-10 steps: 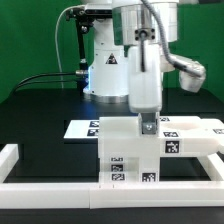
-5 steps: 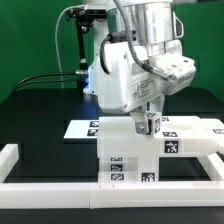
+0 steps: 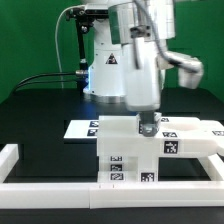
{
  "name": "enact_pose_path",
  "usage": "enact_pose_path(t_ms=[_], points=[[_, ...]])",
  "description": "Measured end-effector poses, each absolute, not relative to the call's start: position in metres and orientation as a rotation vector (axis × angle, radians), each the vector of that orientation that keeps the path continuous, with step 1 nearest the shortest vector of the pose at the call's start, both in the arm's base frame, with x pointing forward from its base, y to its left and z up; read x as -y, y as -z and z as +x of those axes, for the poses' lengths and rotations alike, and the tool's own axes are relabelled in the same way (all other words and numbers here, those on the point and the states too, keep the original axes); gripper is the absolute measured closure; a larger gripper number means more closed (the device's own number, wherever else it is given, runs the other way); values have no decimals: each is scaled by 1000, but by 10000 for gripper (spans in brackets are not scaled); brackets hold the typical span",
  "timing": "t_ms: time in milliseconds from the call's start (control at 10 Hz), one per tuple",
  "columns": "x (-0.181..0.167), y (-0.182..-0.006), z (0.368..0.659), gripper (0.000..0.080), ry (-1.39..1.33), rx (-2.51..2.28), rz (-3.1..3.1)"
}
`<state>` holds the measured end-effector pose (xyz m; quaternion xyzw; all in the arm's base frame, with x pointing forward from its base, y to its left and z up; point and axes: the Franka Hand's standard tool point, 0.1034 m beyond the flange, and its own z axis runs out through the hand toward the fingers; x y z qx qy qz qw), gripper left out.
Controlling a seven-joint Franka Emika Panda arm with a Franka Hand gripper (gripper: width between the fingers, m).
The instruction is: Assemble chair
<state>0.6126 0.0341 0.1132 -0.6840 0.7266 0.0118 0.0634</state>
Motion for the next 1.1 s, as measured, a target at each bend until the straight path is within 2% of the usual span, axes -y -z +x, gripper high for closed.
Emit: enact_pose_path(t_ms=[500, 700, 1100], points=[[-35, -113, 612, 150, -20, -1837, -2401], [-26, -114, 611, 150, 2, -1349, -2749], [-26, -115, 612, 150, 10, -966, -2923]])
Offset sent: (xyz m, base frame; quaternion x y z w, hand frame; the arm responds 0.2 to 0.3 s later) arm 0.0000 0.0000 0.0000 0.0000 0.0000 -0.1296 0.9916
